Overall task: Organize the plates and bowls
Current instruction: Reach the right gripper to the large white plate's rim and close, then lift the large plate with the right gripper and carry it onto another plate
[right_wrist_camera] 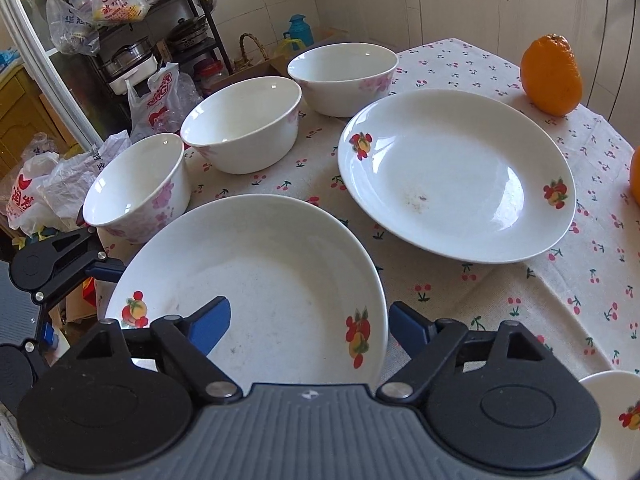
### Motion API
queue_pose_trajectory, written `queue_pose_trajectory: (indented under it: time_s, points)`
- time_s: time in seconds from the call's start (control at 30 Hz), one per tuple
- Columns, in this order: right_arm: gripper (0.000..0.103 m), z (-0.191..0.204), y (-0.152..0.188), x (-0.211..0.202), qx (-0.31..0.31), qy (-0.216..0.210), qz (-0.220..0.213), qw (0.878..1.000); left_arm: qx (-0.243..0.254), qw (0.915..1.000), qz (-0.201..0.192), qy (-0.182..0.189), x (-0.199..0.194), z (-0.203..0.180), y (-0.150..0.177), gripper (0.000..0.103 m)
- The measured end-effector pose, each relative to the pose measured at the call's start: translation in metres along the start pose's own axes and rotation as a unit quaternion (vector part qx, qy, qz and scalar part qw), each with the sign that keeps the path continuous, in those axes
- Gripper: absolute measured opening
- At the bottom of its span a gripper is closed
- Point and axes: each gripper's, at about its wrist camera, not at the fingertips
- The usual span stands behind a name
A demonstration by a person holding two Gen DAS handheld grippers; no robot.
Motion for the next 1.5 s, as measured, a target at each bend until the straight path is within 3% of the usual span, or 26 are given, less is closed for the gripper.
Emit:
queue_pose_trajectory:
  time_s: [0.5, 1.5]
  points:
    - [0.088, -0.013, -0.006, 0.008, 0.023, -0.065, 0.017, 0.997, 0.006, 1.0000, -0.005, -0.003, -0.001, -0.003, -0.001, 0.099]
    - [0.089, -0.012, 0.002, -0.030, 0.040, -0.040, -0.010, 0.998, 0.040, 0.9989, 0.004, 0.024, -0.007, -0.010, -0.030, 0.098]
Point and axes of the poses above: each gripper's, at about its wrist camera, not at the fingertips, and x roughly the way its jaws point, z to its left, y to its underside, and after that the axes turned 1 degree about -x, right-handed
